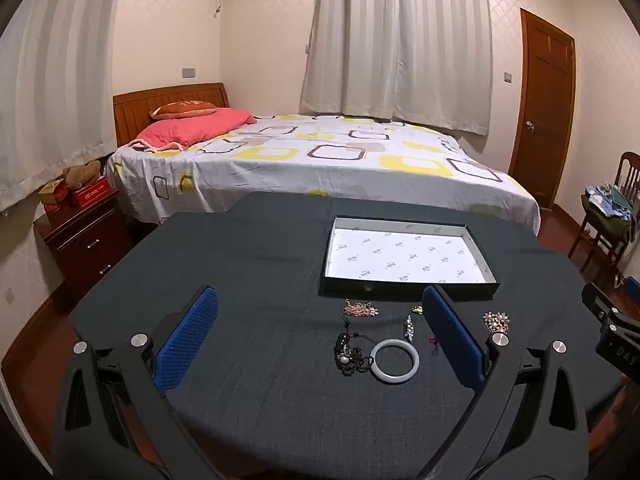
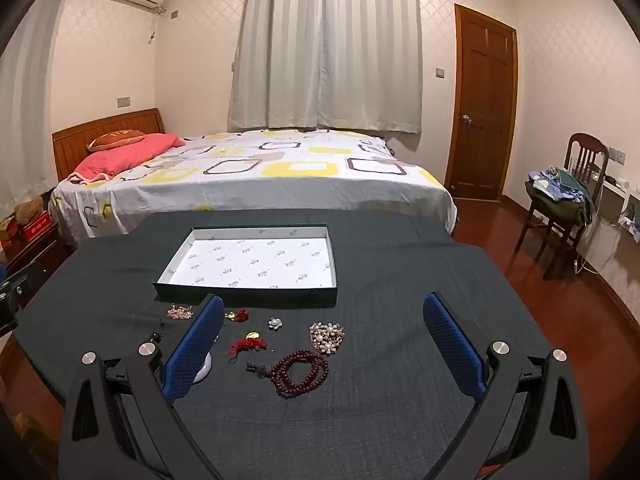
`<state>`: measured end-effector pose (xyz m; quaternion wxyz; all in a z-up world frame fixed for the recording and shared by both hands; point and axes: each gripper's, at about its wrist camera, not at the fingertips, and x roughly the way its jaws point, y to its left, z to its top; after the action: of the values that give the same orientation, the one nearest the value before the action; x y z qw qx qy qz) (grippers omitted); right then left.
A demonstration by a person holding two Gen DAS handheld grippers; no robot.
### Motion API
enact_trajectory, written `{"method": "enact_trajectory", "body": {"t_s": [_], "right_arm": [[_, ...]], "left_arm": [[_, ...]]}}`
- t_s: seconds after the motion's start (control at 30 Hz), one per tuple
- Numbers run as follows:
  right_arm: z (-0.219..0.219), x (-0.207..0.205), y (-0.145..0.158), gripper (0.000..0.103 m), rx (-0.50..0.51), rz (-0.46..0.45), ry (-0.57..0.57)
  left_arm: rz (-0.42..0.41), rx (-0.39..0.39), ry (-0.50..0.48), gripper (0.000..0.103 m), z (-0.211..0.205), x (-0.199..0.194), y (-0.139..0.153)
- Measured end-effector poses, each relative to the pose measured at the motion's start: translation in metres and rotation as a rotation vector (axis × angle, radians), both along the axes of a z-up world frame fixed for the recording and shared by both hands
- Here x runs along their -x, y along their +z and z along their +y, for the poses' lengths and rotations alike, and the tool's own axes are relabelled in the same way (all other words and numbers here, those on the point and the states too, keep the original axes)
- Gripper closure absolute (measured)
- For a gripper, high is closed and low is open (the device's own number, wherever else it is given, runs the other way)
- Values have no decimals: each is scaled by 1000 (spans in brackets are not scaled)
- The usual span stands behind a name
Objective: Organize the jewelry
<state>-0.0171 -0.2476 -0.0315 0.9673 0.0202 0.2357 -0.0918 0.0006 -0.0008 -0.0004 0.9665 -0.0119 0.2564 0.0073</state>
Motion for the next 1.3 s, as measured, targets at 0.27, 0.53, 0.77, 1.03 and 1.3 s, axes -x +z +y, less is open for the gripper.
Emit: {"method": "enact_trajectory", "body": {"t_s": [0.27, 0.53, 0.77, 1.03, 1.3], "right_arm": [[0, 0, 1, 6, 5, -4, -6], [-1, 2, 4, 6, -9, -12, -1], [-2, 1, 4, 6, -5, -14, 4], [-2, 1, 5, 6, -7, -13, 5], [-2, 1, 6, 6, -6, -14, 5]], "left_arm": [[-10, -17, 0, 3, -7, 4, 5], [-17, -17, -7, 3, -13, 1, 13], [-19, -16, -11, 3, -10, 3, 10], [-13, -11, -14, 3, -11, 4, 10], [-6, -8, -16, 3, -12, 3, 7]]}}
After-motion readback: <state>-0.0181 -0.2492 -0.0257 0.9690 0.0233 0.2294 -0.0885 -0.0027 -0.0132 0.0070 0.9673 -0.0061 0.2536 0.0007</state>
